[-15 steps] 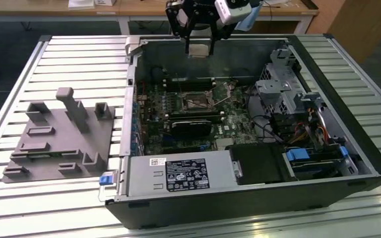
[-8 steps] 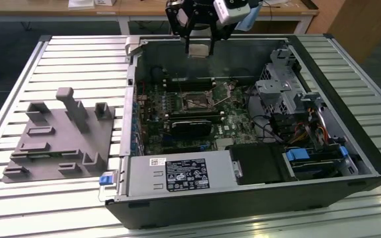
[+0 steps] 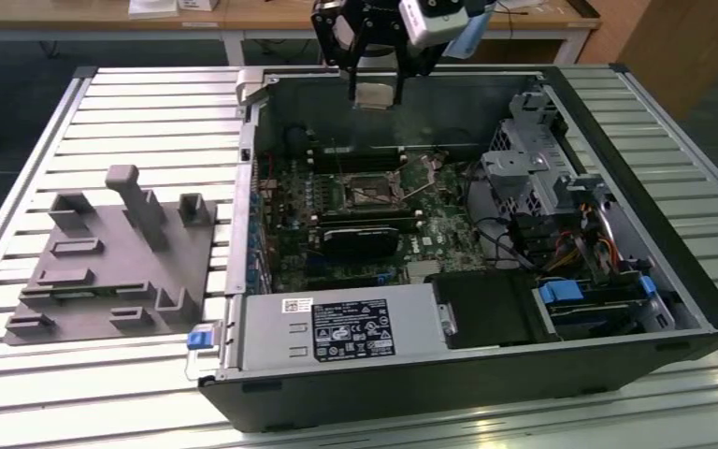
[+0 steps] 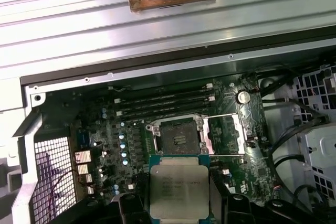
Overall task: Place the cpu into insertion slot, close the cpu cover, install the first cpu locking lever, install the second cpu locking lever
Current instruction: 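Place the cpu into insertion slot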
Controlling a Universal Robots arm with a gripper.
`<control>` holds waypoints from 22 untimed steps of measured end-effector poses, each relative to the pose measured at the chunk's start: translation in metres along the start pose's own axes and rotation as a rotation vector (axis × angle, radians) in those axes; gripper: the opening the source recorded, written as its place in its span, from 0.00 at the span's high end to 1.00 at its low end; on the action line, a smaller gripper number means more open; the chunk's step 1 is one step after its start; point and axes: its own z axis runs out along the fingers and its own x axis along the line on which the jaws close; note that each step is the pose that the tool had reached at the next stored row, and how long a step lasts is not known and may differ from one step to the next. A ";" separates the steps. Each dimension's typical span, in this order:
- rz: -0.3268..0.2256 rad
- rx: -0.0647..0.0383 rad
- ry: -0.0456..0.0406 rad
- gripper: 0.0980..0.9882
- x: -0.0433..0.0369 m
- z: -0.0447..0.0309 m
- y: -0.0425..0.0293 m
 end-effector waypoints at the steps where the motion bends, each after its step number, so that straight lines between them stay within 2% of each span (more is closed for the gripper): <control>1: 0.005 0.000 -0.0004 0.50 0.0000 0.0000 0.0000; 22: 0.104 -0.002 -0.0093 0.50 0.0006 0.0001 -0.0001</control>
